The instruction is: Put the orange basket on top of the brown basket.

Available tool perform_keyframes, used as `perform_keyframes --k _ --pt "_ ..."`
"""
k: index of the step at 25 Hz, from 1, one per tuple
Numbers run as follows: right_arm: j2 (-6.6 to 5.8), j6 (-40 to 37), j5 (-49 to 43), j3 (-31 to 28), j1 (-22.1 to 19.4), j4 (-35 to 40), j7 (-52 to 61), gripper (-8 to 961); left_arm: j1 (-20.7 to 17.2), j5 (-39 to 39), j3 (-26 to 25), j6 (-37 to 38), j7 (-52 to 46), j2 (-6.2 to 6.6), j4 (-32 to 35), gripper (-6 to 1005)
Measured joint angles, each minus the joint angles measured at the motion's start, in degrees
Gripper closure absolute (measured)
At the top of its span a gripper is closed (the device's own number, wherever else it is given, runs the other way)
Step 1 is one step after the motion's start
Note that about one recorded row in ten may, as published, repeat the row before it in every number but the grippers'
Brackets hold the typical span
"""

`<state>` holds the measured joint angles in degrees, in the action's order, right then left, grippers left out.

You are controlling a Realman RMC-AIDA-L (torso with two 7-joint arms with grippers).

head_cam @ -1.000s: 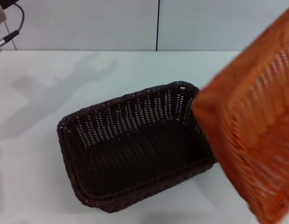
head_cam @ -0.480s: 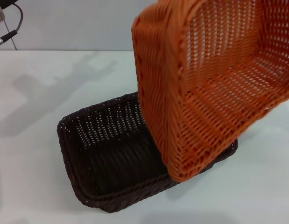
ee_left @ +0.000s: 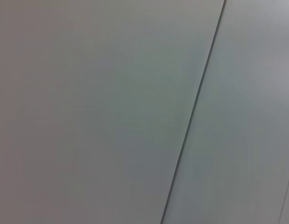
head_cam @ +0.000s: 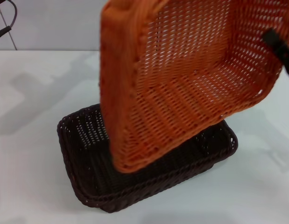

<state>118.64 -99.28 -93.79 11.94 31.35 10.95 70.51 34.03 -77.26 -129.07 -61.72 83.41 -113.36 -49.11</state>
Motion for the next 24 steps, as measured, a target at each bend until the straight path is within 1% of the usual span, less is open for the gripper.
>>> perform_keyframes --k 3,6,8,11,13,17,20,23,24 --pt "0.12 0.9 -0.2 0.1 0.1 -4.3 -4.5 725 0.1 0.0 0.1 -0.2 0.0 0.27 0.0 153" --pt "0.2 1.8 -0.3 1.0 -0.1 -6.9 -6.8 720 0.3 0.0 0.1 -0.4 0.0 0.54 -0.2 153" --pt "0.26 2.5 -0.5 2.2 -0.3 -7.7 -7.3 716 0.5 0.0 0.1 -0.4 0.0 0.77 -0.1 153" --pt "0.29 4.5 -0.5 4.2 -0.6 -8.5 -7.3 710 0.5 0.0 0.1 -0.4 0.0 0.77 -0.1 153" --pt "0.3 5.8 -0.7 4.9 -0.9 -8.8 -6.9 706 1.3 -1.0 0.1 -0.5 0.2 1.06 0.0 153" --pt "0.29 6.9 -1.1 5.2 -1.4 -9.1 -6.6 698 1.7 -1.5 0.1 -0.6 0.4 1.06 -0.1 153" --pt "0.12 6.9 -1.4 5.3 -1.6 -8.9 -6.1 589 1.8 -1.5 0.1 -0.4 0.5 0.99 0.0 153" --pt "0.01 6.9 -1.5 5.3 -2.1 -7.2 -4.2 480 1.9 -1.5 -0.2 -0.2 0.6 0.63 0.0 153" --pt "0.0 6.8 -1.5 5.0 -2.3 -6.0 -3.3 480 1.9 -1.5 -0.3 -0.2 0.7 0.52 0.0 153"
